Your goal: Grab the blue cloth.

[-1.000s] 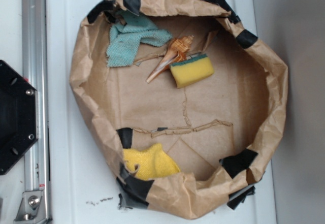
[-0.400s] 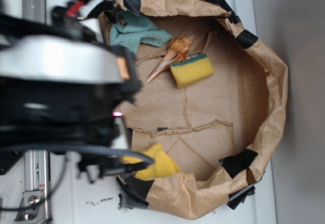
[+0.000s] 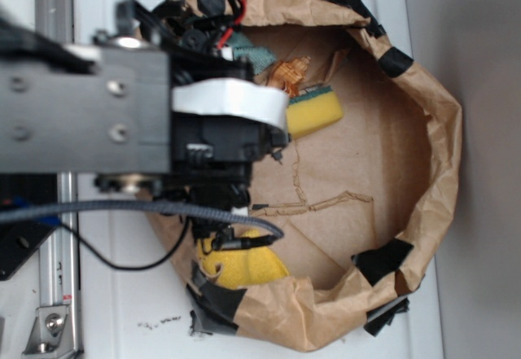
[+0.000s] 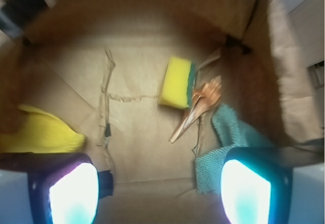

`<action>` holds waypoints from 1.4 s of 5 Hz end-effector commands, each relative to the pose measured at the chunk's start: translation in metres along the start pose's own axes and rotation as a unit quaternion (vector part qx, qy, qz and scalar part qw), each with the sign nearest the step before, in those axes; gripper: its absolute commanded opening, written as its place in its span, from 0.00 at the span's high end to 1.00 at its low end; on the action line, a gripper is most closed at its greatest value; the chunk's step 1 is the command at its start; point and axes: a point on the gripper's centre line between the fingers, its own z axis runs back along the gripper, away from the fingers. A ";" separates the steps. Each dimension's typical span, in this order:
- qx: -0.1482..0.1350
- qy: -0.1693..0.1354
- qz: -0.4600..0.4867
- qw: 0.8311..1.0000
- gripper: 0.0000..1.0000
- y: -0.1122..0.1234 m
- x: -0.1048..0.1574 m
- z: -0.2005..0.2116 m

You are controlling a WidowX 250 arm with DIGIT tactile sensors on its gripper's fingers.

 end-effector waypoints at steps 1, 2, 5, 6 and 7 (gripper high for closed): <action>0.030 0.027 0.006 0.999 0.00 0.015 -0.002 -0.047; 0.044 0.038 0.015 0.998 0.00 0.029 -0.005 -0.061; 0.081 0.055 0.074 0.992 0.00 0.072 -0.027 -0.078; 0.097 0.072 0.081 0.989 0.00 0.075 -0.029 -0.097; 0.093 0.073 0.062 0.991 0.00 0.070 -0.022 -0.111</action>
